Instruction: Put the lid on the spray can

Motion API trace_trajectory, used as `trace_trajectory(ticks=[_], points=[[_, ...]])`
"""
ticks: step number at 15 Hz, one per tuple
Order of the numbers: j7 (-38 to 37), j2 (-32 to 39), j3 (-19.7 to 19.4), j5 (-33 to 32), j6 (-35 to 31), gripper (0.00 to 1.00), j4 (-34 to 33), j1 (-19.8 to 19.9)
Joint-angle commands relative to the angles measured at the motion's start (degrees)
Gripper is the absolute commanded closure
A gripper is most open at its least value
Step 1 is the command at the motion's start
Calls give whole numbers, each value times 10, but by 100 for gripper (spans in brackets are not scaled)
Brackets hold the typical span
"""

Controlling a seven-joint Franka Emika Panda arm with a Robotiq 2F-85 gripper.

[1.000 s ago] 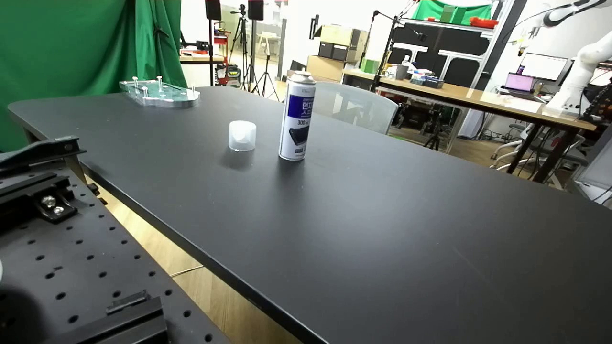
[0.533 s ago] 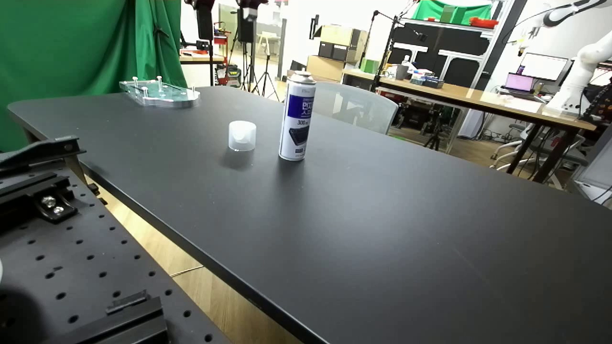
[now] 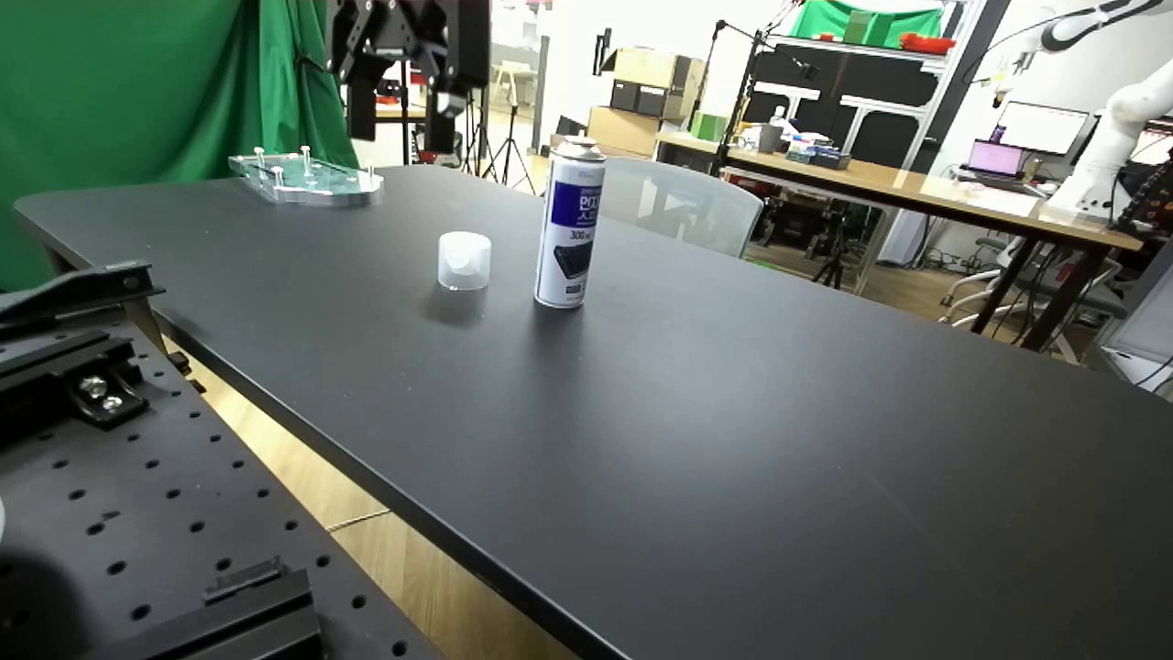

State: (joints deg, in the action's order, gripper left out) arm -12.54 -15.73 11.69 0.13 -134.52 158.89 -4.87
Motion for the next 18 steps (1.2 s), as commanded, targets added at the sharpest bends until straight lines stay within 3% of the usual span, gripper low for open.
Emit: trace_trajectory(ticks=[1,11,13,18], points=[[3,94,-4,1,-5,0,-37,-13],[-3,288,-21,-11,-9,0,-129,-34],[-4,305,-27,-19,-39,0,-139,-39],[-20,318,-36,-33,-204,0,-127,-65]])
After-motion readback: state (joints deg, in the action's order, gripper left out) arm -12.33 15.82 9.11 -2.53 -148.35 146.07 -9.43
